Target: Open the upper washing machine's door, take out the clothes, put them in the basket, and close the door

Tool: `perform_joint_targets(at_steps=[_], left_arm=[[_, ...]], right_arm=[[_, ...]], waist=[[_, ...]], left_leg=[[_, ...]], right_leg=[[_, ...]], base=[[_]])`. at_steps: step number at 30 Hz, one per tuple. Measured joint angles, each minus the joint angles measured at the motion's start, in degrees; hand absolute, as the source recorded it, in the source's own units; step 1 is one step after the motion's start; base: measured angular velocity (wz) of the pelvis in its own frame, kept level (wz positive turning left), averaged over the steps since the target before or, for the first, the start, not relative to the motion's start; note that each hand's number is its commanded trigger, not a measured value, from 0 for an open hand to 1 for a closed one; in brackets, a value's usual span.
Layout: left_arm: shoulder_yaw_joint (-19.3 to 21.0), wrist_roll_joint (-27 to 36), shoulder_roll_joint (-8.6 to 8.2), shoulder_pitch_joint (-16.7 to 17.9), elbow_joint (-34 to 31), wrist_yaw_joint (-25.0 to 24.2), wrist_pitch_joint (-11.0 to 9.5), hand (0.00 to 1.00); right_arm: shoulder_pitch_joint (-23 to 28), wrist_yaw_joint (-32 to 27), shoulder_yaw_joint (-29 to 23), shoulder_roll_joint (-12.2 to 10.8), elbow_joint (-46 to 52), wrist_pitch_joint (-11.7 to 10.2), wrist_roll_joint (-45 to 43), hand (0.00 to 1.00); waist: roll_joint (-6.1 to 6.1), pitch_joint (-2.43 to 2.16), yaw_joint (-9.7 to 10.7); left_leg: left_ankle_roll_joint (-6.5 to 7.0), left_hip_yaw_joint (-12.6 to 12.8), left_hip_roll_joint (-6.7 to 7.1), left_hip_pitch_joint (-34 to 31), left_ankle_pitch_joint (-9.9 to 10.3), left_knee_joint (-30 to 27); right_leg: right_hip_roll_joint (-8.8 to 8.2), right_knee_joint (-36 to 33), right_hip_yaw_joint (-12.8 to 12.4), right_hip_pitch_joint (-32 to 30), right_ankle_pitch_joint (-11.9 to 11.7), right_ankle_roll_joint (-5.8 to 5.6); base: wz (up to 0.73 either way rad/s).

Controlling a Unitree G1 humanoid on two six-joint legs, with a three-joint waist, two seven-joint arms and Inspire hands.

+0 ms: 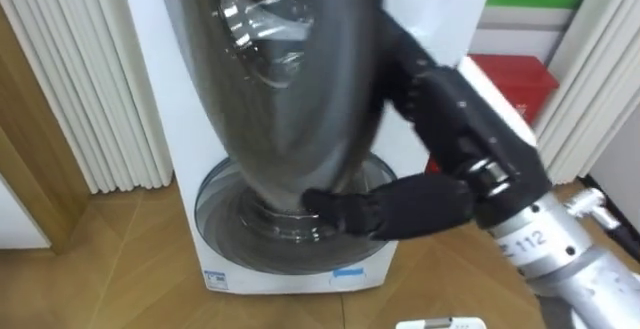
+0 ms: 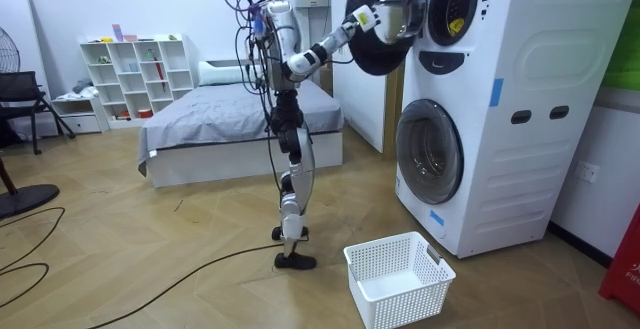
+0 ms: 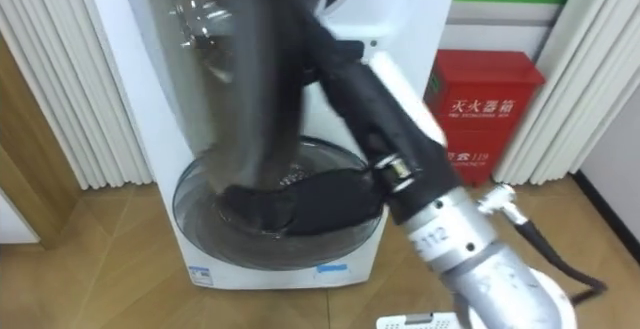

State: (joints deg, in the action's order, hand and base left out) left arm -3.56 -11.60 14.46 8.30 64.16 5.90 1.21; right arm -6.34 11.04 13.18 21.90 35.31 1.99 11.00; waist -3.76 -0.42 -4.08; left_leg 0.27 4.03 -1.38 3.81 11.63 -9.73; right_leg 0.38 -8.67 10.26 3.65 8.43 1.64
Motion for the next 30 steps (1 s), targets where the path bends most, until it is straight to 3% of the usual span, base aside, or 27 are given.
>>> perform_joint_targets(at_steps=[5, 10, 15, 19, 25, 30], left_arm=[[0.1, -0.6, 0.03, -0.9, 0.0, -0.3, -0.3, 0.0], [-0.8, -0.6, 0.43, -1.1, 0.0, -0.6, -0.2, 0.0], [-2.0, -0.3, 0.45, -1.1, -0.2, -0.8, 0.0, 0.0], [-2.5, -0.1, 0.5, -1.0, -0.3, -0.3, 0.0, 0.0], [-2.0, 0.2, 0.61, -0.7, 0.0, -0.3, -0.1, 0.0], [-1.0, 0.2, 0.79, 0.3, 0.0, -0.3, -0.1, 0.0]], right_arm=[[-2.3, 5.8, 2.8, -1.9, 1.3, 0.0, -1.3, 0.0], [-6.0, 9.2, 5.8, -2.5, 1.3, 0.0, -3.4, 0.0], [-6.7, 11.4, 9.3, -3.7, 1.3, 0.0, -2.8, 0.0], [-7.3, 11.7, 11.3, -3.6, 1.2, 0.0, -1.4, 0.0], [-8.4, 12.2, 12.5, -3.6, 1.1, 0.0, -2.0, 0.0], [-8.4, 12.4, 12.6, -3.5, 0.9, 0.0, -2.4, 0.0]], waist=[[-0.11, 0.07, -1.3], [-0.63, 0.36, -2.7], [-0.65, 0.36, -4.0], [-0.92, 0.31, -4.6], [-2.25, 0.47, -7.0], [-2.26, 0.54, -7.7]], left_leg=[[0.0, -0.6, 0.02, -0.1, 0.0, 0.0], [0.0, -2.0, 0.15, -0.5, 0.0, -0.1], [-0.01, -4.0, 0.27, -1.6, 0.0, -0.5], [-0.08, -5.0, 0.29, -2.2, 0.0, -0.7], [-0.1, -5.8, 0.36, -2.2, -0.1, -1.0], [-0.07, -5.9, 0.51, -1.9, -0.1, -0.9]], right_leg=[[-0.03, 0.0, 0.3, 0.2, 0.0, 0.0], [-0.24, -0.1, 1.9, 0.6, 0.0, -0.01], [-0.42, 0.0, 4.3, 0.3, 0.0, -0.03], [-0.34, 0.0, 4.5, 0.3, 0.0, -0.07], [-0.31, 0.0, 4.2, 0.5, 0.1, -0.11], [-0.43, 0.0, 3.9, 0.7, 0.1, -0.12]], base=[[0.07], [0.14], [0.17], [0.18], [0.06], [0.01]])
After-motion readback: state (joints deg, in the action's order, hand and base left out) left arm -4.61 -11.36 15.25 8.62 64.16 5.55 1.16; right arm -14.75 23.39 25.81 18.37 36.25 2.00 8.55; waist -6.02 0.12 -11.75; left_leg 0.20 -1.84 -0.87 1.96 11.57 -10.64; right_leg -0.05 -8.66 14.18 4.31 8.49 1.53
